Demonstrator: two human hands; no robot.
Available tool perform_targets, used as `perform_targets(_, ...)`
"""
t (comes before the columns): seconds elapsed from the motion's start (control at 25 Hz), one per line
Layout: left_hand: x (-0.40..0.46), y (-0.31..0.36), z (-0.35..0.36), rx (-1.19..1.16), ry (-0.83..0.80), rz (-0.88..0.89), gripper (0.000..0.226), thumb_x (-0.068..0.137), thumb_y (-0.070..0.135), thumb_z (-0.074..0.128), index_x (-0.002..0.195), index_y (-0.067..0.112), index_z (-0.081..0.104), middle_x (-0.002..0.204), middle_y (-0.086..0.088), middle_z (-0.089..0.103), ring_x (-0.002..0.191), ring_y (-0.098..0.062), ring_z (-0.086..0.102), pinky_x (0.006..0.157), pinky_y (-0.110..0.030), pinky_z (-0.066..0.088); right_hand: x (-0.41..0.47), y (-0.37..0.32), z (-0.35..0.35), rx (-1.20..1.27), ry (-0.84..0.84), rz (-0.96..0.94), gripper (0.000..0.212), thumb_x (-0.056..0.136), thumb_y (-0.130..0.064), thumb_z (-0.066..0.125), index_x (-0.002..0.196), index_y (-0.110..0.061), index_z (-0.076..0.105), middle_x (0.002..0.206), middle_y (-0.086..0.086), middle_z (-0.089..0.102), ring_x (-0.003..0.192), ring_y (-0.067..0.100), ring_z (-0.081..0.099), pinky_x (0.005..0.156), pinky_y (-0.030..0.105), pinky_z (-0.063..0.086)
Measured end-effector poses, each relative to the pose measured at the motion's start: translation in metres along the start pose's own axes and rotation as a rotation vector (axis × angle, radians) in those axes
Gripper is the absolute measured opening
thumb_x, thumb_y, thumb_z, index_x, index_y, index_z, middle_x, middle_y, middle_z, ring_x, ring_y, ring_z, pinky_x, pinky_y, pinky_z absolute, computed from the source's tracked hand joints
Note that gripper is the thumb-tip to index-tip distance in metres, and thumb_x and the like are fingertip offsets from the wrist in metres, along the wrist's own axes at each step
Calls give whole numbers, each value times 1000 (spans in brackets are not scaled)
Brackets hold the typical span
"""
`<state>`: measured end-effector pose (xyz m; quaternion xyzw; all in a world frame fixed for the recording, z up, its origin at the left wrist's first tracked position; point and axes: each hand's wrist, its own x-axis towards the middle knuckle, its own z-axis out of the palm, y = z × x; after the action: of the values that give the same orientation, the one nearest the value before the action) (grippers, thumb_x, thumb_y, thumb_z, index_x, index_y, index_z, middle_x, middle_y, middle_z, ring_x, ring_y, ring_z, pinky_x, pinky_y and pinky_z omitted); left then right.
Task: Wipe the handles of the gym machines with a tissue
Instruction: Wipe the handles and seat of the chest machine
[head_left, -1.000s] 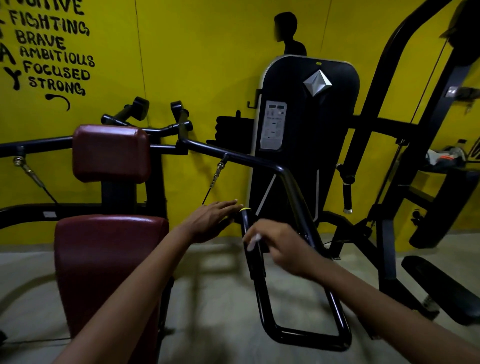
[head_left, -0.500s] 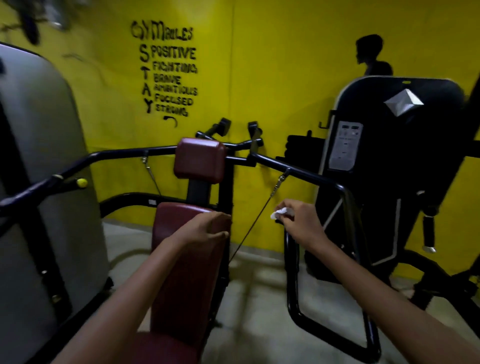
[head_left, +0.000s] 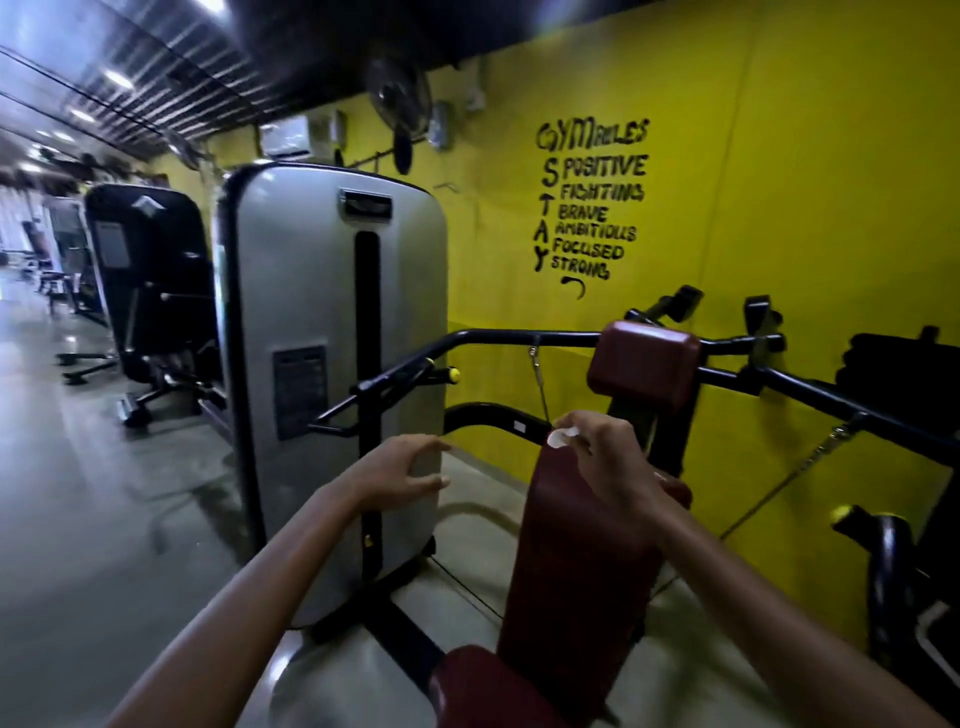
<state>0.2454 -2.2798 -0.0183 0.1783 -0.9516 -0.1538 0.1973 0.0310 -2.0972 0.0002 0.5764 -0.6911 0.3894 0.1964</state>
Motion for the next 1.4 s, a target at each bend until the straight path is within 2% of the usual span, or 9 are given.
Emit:
perform_targets(0.16,-21,-74,-36,22,2,-41,52,89,35,64,136,18,50,138,2,52,128,-10,45,109,-26,33,43,-46,74,4,-40,-77,13,86,0,62,95,-6,69,93,8,70,84,17,66,67,24,50)
perform_targets(0.52,-9,-217,-89,-10,-16,-41,50,89,33,64,135,20,49,136,4,53,125,-5,47,107,-23,35,115,-100,207,-43,-76,-71,14,87,0,60,94,-9,68,88,6,69,79,18,64,64,37,55)
perform_targets(0.76,45,-288,-81,-19,-37,2,53,90,37,61,138,22,46,140,4,49,129,-9,44,108,-30,37,177,-83,256,-112,-80,-10,17,86,3,57,94,-8,68,91,9,70,82,23,64,65,40,53)
perform_targets(0.96,113,-352,-70,-11,-85,33,53,92,38,58,141,24,41,145,6,43,135,-9,36,109,-26,29,232,-45,310,-140,-66,34,19,84,6,57,90,-9,67,87,8,68,81,23,63,63,35,51)
perform_targets(1.16,195,-413,-59,-73,-120,94,53,92,37,58,141,22,42,142,3,47,129,-8,43,106,-24,35,283,-14,355,-181,-54,90,22,84,5,57,93,-12,66,92,4,67,83,19,63,65,35,53)
perform_targets(1.4,285,-468,-17,-113,-219,204,60,92,41,58,144,22,37,147,2,41,136,-13,35,109,-33,34,297,10,379,-420,-120,157,16,87,-3,58,101,-10,63,98,5,63,85,23,61,64,38,53)
